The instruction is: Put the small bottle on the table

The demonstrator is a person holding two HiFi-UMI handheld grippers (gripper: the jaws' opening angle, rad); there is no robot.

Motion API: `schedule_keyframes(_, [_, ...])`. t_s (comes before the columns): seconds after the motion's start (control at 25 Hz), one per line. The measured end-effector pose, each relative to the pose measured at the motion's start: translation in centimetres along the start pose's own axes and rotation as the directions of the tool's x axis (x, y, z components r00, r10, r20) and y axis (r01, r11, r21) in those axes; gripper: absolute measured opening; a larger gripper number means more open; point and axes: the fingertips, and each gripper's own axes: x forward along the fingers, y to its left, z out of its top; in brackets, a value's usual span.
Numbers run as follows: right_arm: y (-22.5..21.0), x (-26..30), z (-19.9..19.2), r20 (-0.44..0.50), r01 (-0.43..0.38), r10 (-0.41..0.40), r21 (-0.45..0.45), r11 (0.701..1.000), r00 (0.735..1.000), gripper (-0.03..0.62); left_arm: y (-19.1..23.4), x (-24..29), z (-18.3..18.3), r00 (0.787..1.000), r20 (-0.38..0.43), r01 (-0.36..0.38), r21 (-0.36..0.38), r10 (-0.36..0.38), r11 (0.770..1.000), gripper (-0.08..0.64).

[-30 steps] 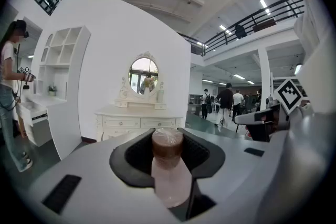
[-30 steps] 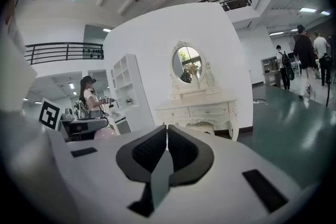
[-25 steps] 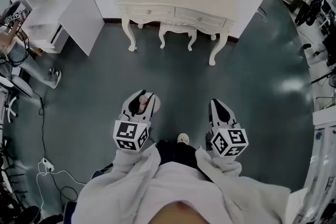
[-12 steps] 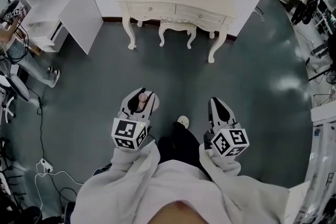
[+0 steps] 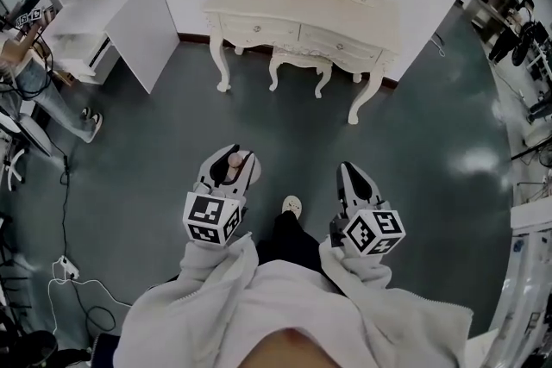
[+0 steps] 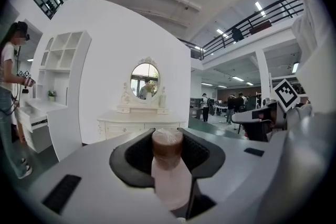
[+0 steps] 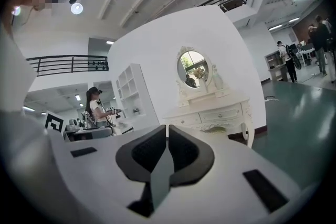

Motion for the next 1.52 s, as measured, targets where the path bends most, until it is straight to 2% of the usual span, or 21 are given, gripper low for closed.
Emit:
schedule_keyframes(0.16, [-2.1,3.8,1.4,-0.019,-0.020,0.020,0.016,1.000,1.000,0.038,1.6,3.5,1.3,1.000,0.003,-0.025,0.013,0.025,1.000,0.140])
schedule_keyframes(0.32, [-4.7,7.6,2.0,-0.048,-0.017,0.018,0.033,0.999,0.999,0.039,3.2,7.3,2.0,0.999,-0.003,-0.038,-0.008,0.038,0.999,0.140])
schedule_keyframes(0.76, [-9.8,14.7,5.0,-0.082,-0.021,0.022,0.014,1.000,0.996,0.039,5.2,16.0,2.9,0.998,-0.018,-0.059,-0.023,0.059,0.998,0.140])
schedule_keyframes(1.12, [-11.9,17.2,6.7,-0.082,-0.050,0.049,-0.003,0.999,0.995,0.039,5.2,18.9,3.9,0.996,0.013,-0.084,-0.007,0.084,0.996,0.140])
schedule_keyframes(1.52, [-12.4,17.0,4.2,-0.135,-0.077,0.081,0.036,0.996,0.988,0.040,3.8,19.0,2.7,0.997,-0.022,-0.073,-0.014,0.073,0.997,0.140])
